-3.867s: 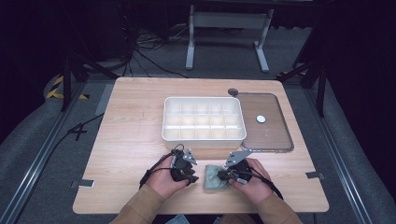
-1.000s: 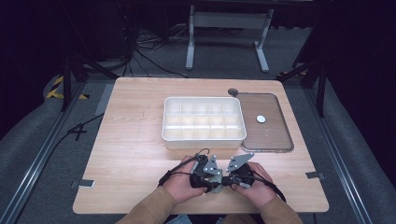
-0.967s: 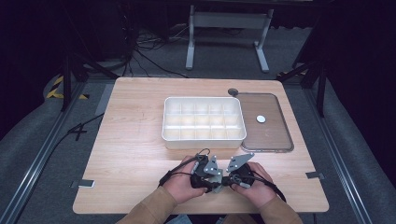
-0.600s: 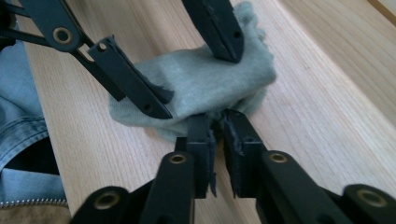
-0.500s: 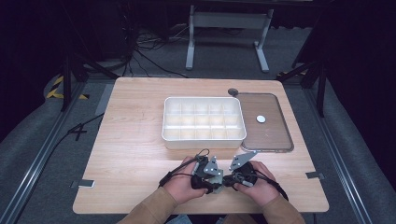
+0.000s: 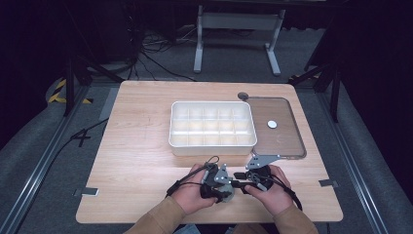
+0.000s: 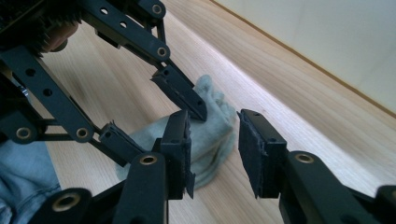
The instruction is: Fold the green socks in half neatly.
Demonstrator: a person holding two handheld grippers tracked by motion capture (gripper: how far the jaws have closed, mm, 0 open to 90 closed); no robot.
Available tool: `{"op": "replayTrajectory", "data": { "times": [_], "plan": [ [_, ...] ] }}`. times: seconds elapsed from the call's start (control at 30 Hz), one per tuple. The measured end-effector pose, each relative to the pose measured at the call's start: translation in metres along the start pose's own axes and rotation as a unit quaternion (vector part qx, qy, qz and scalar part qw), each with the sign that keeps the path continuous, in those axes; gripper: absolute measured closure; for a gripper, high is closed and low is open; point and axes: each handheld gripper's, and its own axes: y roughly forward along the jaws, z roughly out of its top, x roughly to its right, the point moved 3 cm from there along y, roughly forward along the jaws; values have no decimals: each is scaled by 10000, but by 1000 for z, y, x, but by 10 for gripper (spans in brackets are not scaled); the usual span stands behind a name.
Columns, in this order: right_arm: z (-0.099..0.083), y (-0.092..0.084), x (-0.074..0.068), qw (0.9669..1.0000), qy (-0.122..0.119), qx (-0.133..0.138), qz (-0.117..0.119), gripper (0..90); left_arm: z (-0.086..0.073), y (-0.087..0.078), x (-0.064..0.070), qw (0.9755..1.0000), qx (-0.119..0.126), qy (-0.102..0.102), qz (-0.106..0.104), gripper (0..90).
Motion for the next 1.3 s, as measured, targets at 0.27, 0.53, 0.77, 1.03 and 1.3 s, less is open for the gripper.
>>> {"op": "replayTrajectory", "data": {
  "times": [0.27, 0.53, 0.77, 1.03, 1.3],
  "plan": [
    [-5, 13, -2, 9999, 54, -75, -43, 580, 0, -3, 1, 10000, -19, -4, 6, 500],
    [-8, 19, 2, 9997, 83, -230, -22, 543, -11, -19, 0, 9993, -88, -336, 121, 398],
    [-9, 23, 4, 9990, 269, -333, 139, 504, -14, -10, 8, 9975, -457, -464, 282, 339],
    [-8, 28, 6, 9974, 482, -441, 308, 491, -15, -8, 9, 9973, -473, -414, 370, 314],
    [-10, 33, 9, 9950, 649, -425, 631, 554, -15, -7, 9, 9973, -467, -407, 385, 300]
  ]
}}
